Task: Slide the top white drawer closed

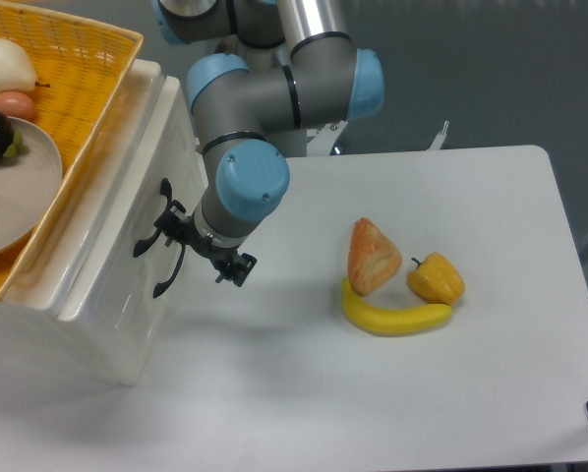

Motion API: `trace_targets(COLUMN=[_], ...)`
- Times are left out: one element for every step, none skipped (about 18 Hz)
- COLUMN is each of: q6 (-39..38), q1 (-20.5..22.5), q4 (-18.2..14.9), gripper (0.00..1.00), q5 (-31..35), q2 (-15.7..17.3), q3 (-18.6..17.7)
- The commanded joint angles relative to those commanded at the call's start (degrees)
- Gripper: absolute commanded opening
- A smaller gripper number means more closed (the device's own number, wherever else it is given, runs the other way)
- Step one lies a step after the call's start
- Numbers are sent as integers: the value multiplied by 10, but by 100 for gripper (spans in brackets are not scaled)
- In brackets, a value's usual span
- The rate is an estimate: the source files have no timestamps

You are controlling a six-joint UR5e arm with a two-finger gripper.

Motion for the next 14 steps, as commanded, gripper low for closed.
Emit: trace_targets(q6=[2, 4, 12, 22, 27, 29, 30, 39, 54, 75, 92, 104, 118, 139], q1=[11, 18, 29, 37, 43, 50, 55, 60, 69, 81, 90, 95, 104, 107], q4=[0, 2, 2, 1, 1, 2, 3, 3, 4, 2, 0, -3, -4, -4], gripper=[100, 100, 100, 100, 100, 100, 100, 100, 100, 100, 100, 100, 100, 100], q5=[0, 0, -1, -1, -1, 0, 0, 1, 1, 1, 1, 4, 23, 48], q2=[4, 5, 6, 7, 7, 7, 7, 11, 16, 19, 24, 31, 39, 47], q3=[4, 5, 8, 11, 15, 19, 22, 24, 25, 25, 24, 22, 16, 12])
